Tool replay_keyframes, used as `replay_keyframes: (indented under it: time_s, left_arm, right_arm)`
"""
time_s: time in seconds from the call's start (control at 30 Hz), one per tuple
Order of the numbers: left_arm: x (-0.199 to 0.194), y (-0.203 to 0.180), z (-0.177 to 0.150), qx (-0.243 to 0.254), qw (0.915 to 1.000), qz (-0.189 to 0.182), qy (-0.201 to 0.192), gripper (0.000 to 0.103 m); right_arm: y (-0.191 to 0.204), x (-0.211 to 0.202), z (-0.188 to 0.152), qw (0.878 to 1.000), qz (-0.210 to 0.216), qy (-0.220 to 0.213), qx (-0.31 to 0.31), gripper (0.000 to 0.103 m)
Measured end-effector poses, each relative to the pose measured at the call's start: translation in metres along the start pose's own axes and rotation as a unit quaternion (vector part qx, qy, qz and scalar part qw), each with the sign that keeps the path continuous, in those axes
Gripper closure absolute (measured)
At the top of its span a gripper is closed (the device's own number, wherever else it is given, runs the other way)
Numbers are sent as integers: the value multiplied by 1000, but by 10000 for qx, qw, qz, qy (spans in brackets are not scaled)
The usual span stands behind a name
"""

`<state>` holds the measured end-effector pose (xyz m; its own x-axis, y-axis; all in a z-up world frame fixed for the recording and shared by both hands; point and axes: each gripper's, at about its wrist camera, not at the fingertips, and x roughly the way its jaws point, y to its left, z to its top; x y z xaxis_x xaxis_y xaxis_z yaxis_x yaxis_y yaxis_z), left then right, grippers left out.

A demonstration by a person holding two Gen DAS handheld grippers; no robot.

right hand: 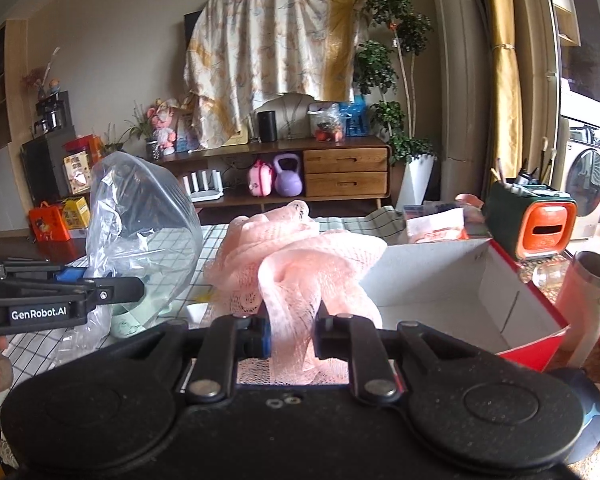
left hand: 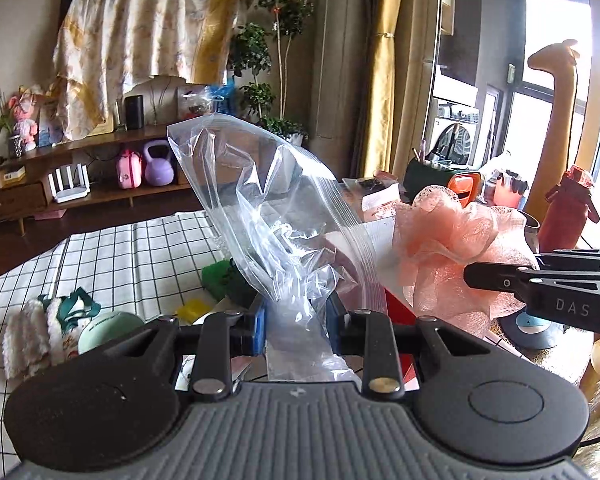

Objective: Organize soft objects
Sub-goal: 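Carry the bag with the left tool while the right tool carries the puff over the red box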

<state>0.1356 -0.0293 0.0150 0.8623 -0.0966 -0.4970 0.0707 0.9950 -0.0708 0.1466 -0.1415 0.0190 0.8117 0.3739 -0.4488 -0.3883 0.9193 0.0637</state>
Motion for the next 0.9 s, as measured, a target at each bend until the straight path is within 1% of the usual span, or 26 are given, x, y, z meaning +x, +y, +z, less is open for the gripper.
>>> replay_keyframes:
  time_s: [0.2,0.37,0.6,0.7,0.9]
  left_arm:
    - [26,-33,20,212,9994,-271,74,74]
    - [50,-62,34,481,9979,-410,136,74]
    - [89,-96,47,593,9957,-600,395,75]
    - [114,-109,53,627,9943,-662,555,75]
    - [163,-128,57,606,9914,-662,949,74]
  right_arm:
    - [-32,5,8,9997,-221,-36,48,86]
    - [-68,8,15,9991,-432,-39,35,86]
    - [-118,27,17,9967,-786,54,171,86]
    - [-137,38,13,9954,-927,138,223,86]
    - [-160,63,5,9925,-1128,371,280,86]
